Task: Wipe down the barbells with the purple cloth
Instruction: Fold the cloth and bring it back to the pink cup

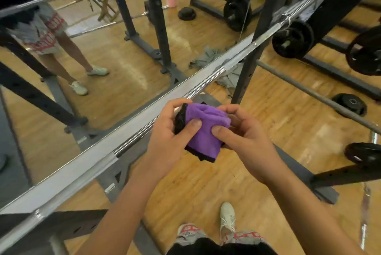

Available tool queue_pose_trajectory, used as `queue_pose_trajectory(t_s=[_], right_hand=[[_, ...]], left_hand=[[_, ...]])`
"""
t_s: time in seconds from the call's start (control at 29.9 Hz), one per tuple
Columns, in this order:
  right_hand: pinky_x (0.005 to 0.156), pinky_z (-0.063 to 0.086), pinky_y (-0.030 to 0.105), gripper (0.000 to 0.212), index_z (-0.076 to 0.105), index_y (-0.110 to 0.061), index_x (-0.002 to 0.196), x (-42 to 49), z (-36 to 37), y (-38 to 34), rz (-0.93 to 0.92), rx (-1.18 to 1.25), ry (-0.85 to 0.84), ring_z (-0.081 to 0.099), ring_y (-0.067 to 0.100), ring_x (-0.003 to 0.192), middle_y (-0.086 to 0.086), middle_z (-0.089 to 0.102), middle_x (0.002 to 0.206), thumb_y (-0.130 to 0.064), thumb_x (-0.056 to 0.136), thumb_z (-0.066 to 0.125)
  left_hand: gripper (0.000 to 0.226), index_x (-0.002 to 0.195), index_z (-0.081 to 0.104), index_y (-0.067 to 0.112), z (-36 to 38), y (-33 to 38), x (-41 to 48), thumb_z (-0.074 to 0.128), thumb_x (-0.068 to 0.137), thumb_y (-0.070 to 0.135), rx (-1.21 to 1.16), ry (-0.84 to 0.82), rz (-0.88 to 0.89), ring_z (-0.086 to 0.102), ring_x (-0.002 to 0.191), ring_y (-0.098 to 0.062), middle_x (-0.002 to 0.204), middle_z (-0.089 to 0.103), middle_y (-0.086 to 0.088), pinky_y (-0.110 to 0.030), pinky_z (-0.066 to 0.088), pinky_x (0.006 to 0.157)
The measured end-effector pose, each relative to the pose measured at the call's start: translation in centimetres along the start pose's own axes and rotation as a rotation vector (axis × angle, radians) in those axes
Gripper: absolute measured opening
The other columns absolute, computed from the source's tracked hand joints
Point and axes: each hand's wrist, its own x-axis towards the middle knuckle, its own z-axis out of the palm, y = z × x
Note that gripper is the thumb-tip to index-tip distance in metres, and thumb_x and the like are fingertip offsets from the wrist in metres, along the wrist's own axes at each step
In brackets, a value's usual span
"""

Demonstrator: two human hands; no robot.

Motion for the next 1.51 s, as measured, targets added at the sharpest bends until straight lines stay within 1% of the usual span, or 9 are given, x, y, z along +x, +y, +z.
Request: queue_pose_trajectory(t_s=[0.1,0.2,0.37,0.54,0.64,0.77,0.94,1.04,1.51], right_hand=[[0.064,0.057,0.030,0.020,0.062,-0.010,0.112,-0.9,0.9,0.5,0.032,0.072,0.196,0.072,0.024,0.085,0.009,0.074,0.097,-0.001,0.094,0.064],[0.059,0.055,0.027,0.020,0.062,-0.011,0.113,-1.3,1.6,0.8,0.050,0.144,0.282,0.070,0.020,0.079,0.007,0.073,0.090,-0.002,0.095,0.063],[0.066,0.058,0.027,0.031,0.063,-0.010,0.125,-2.2,2.6,0.6,0.052,0.237,0.201,0.069,0.017,0.082,0.007,0.073,0.092,-0.015,0.094,0.061],[0.084,0.059,0.033,0.035,0.061,-0.009,0.134,-3.4,1.4,0.7,0.026,0.226,0.124,0.070,0.023,0.097,0.011,0.073,0.108,-0.003,0.101,0.051],[0.093,0.056,0.036,0.035,0.065,-0.020,0.129,-4.2,-0.6,1.2,-0.019,-0.062,0.220,0.069,0.023,0.109,0.004,0.074,0.115,-0.019,0.095,0.057],[0.097,0.051,0.034,0.028,0.065,-0.027,0.127,-6.3,-4.3,2.6,-0.085,-0.662,0.453,0.062,0.003,0.111,-0.017,0.069,0.116,-0.027,0.100,0.058],[0.092,0.047,0.041,0.034,0.063,-0.020,0.128,-10.3,-9.8,4.7,-0.099,-1.242,0.609,0.058,0.020,0.116,-0.005,0.065,0.123,-0.028,0.097,0.052],[0.092,0.041,0.038,0.033,0.065,-0.019,0.124,-13.2,-13.5,5.8,-0.065,-1.326,0.725,0.058,0.023,0.115,-0.004,0.066,0.120,-0.025,0.093,0.055],[0.105,0.035,0.049,0.027,0.065,-0.020,0.118,-28.7,-31.4,8.7,0.287,-1.498,1.173,0.052,0.030,0.124,-0.003,0.063,0.127,-0.025,0.093,0.061]], left_hand=[[0.056,0.132,0.049,0.043,-0.3,-0.3,-0.1,0.074,0.086,0.024,0.253,0.035,0.116,0.061,0.112,-0.011,0.129,0.054,0.018,-0.034,0.057,0.090],[0.057,0.146,0.048,0.015,-0.8,-0.9,-0.7,0.069,0.093,0.021,0.540,-0.169,0.462,0.042,0.142,-0.022,0.155,0.036,-0.004,-0.043,0.045,0.110],[0.084,0.151,0.041,0.008,-0.9,-2.1,-1.0,0.083,0.084,0.035,0.689,-0.448,0.629,0.023,0.153,-0.027,0.164,0.017,-0.020,-0.044,0.031,0.120],[0.057,0.148,0.046,0.004,-0.4,-2.4,0.1,0.064,0.094,0.000,0.660,-0.434,0.736,0.030,0.150,-0.032,0.160,0.027,-0.026,-0.048,0.037,0.116],[0.054,0.144,0.052,0.005,0.7,-3.2,0.5,0.063,0.093,-0.007,0.711,-0.450,0.761,0.034,0.147,-0.034,0.157,0.036,-0.020,-0.053,0.038,0.114],[0.045,0.134,0.064,0.008,3.8,-4.5,0.7,0.067,0.091,-0.005,0.743,-0.388,0.775,0.050,0.130,-0.039,0.140,0.056,-0.015,-0.053,0.045,0.103],[0.032,0.128,0.069,0.010,10.9,-5.3,0.2,0.061,0.097,0.006,0.719,-0.402,0.800,0.051,0.113,-0.031,0.123,0.060,-0.010,-0.043,0.045,0.097],[0.046,0.128,0.069,0.011,16.2,-5.8,-0.2,0.073,0.086,-0.007,0.715,-0.450,0.773,0.048,0.114,-0.027,0.124,0.059,-0.009,-0.033,0.043,0.101],[0.056,0.134,0.064,0.013,41.9,-7.5,-4.0,0.072,0.083,-0.010,0.671,-0.822,0.864,0.047,0.120,-0.035,0.130,0.053,-0.012,-0.045,0.048,0.096]])
